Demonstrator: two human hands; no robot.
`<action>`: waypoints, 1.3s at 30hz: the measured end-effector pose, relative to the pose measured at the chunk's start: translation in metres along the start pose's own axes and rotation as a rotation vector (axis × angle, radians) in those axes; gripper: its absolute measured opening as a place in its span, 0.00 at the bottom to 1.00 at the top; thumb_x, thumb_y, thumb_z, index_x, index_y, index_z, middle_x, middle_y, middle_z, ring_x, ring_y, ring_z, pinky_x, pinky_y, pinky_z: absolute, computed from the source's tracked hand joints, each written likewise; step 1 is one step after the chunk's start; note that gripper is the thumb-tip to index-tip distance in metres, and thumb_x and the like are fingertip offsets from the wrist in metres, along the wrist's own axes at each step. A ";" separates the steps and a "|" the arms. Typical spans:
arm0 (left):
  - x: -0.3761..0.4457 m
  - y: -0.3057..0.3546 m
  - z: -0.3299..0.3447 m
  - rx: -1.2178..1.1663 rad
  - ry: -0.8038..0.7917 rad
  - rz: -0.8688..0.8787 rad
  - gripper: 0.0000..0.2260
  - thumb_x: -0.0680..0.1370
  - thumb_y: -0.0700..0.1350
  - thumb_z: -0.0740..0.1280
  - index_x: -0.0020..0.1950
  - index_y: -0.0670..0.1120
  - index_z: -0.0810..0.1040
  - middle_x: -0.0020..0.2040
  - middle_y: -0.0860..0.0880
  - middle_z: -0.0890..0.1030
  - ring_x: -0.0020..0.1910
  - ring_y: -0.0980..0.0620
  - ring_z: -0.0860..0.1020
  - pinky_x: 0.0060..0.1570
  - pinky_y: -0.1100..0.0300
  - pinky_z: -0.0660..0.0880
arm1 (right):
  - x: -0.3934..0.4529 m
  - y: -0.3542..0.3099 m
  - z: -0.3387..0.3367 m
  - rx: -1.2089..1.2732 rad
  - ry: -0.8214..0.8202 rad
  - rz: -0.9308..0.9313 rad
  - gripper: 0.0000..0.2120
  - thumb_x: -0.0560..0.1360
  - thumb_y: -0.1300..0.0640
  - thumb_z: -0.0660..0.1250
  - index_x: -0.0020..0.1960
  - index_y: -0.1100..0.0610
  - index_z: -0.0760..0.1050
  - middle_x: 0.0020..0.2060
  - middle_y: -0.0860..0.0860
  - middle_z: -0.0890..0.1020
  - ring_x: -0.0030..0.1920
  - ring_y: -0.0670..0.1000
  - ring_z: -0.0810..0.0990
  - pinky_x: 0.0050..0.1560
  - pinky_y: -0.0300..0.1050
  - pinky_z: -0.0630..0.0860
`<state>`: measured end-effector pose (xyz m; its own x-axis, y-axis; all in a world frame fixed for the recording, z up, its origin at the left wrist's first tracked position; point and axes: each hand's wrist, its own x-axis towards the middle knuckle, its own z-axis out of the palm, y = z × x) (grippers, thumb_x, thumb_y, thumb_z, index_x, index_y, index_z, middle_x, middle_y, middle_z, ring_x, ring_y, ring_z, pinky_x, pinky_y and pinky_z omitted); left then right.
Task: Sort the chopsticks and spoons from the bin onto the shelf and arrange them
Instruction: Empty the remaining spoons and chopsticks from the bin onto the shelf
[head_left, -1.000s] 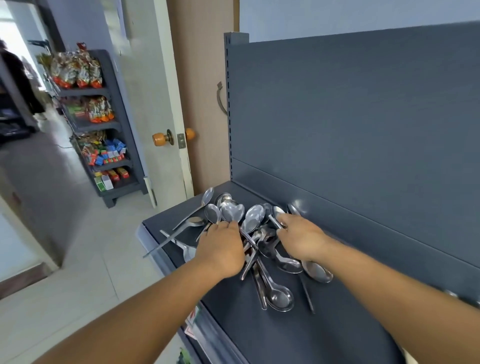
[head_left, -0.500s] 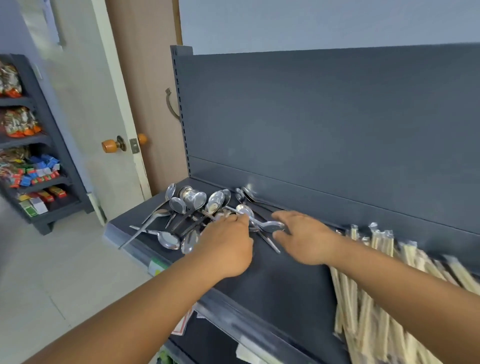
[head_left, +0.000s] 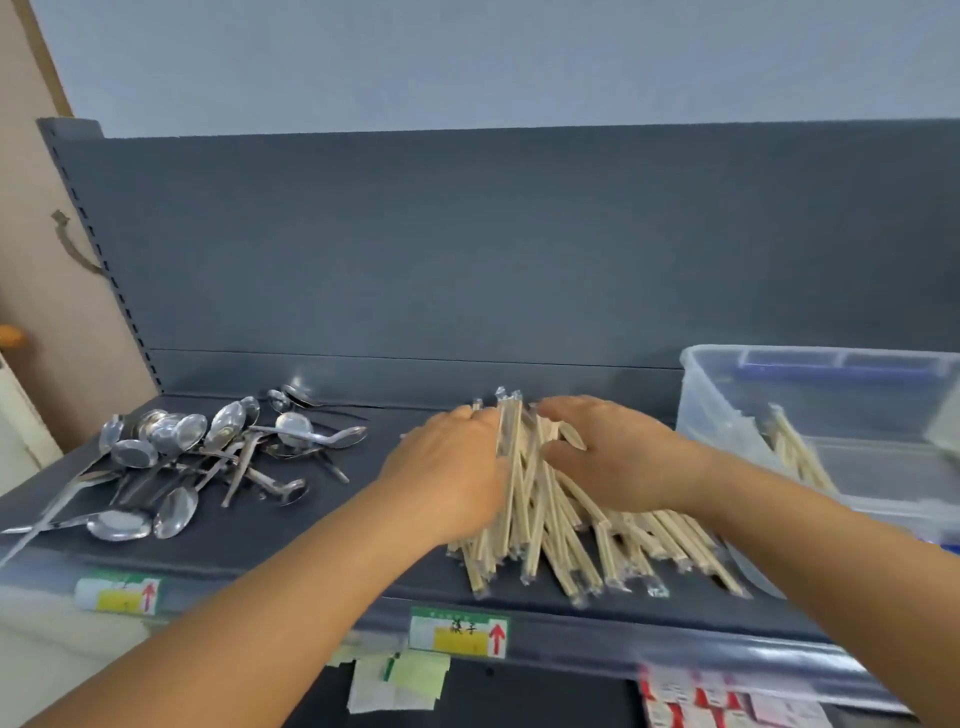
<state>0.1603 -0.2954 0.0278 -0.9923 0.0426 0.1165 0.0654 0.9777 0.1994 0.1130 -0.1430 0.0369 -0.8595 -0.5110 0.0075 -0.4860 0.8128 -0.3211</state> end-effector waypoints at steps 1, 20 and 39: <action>0.002 0.012 0.000 0.000 0.006 0.036 0.19 0.82 0.49 0.55 0.73 0.48 0.62 0.70 0.49 0.68 0.68 0.48 0.67 0.63 0.53 0.67 | -0.007 0.008 -0.005 0.001 0.017 0.020 0.22 0.79 0.49 0.55 0.73 0.49 0.62 0.71 0.48 0.68 0.70 0.52 0.66 0.70 0.48 0.64; 0.110 0.237 0.046 0.062 -0.125 0.165 0.12 0.81 0.52 0.57 0.60 0.47 0.69 0.60 0.48 0.73 0.55 0.46 0.72 0.45 0.55 0.69 | -0.072 0.237 -0.095 -0.048 0.018 0.206 0.19 0.80 0.52 0.57 0.70 0.51 0.65 0.68 0.50 0.72 0.65 0.53 0.72 0.65 0.47 0.69; 0.172 0.291 0.128 0.273 -0.709 -0.014 0.29 0.81 0.57 0.56 0.75 0.41 0.54 0.45 0.46 0.74 0.41 0.49 0.73 0.38 0.58 0.70 | -0.015 0.347 -0.068 -0.144 -0.463 0.084 0.13 0.78 0.51 0.59 0.56 0.58 0.74 0.51 0.53 0.80 0.52 0.53 0.79 0.53 0.46 0.75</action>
<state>-0.0046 0.0227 -0.0183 -0.8289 0.0616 -0.5560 0.1154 0.9914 -0.0621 -0.0530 0.1656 -0.0104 -0.7519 -0.4863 -0.4451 -0.4635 0.8701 -0.1678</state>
